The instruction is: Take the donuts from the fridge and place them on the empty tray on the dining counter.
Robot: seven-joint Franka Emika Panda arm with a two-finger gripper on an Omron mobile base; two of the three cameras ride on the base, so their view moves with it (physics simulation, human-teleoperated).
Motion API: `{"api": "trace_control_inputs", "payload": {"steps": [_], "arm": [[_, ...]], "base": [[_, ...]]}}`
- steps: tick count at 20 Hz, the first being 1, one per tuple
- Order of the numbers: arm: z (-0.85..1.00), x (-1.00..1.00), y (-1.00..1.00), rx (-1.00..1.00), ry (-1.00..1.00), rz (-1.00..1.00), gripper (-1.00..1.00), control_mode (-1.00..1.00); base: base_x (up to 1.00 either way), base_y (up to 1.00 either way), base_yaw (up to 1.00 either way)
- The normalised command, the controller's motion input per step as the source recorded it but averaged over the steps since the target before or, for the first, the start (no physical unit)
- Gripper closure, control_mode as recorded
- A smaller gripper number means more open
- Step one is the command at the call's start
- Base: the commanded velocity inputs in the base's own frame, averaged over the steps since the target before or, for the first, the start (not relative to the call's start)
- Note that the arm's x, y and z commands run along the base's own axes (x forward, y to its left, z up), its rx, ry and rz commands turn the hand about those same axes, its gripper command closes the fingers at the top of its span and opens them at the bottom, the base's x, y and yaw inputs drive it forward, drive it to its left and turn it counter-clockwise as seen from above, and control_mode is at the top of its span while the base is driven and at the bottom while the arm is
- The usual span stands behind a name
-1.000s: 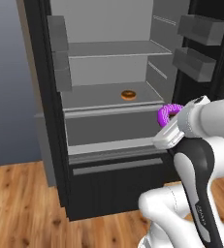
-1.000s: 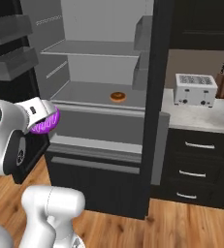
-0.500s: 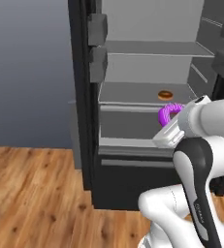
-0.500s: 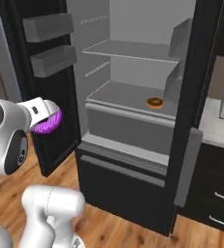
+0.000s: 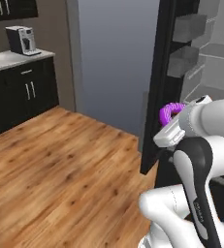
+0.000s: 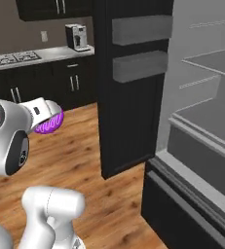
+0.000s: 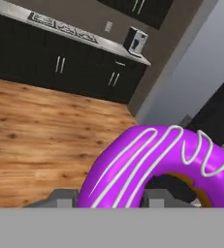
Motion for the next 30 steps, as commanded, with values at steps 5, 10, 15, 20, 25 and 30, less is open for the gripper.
{"api": "trace_control_inputs", "payload": {"steps": [5, 10, 15, 20, 25, 30], "arm": [[0.00, 0.00, 0.00, 0.00, 0.00, 0.00, 1.00, 1.00], [0.00, 0.00, 0.00, 0.00, 0.00, 0.00, 1.00, 1.00], [0.00, 0.00, 0.00, 0.00, 0.00, 0.00, 1.00, 1.00], [0.00, 0.00, 0.00, 0.00, 0.00, 0.00, 1.00, 1.00], [0.00, 0.00, 0.00, 0.00, 0.00, 0.00, 1.00, 1.00], [0.00, 0.00, 0.00, 0.00, 0.00, 0.00, 1.00, 1.00]], "base": [[0.00, -0.01, 0.99], [0.02, 0.00, 1.00], [0.24, 0.00, 0.99], [0.41, -0.02, 0.96], [0.48, -0.15, 0.90], [0.46, -0.15, 0.81]]}}
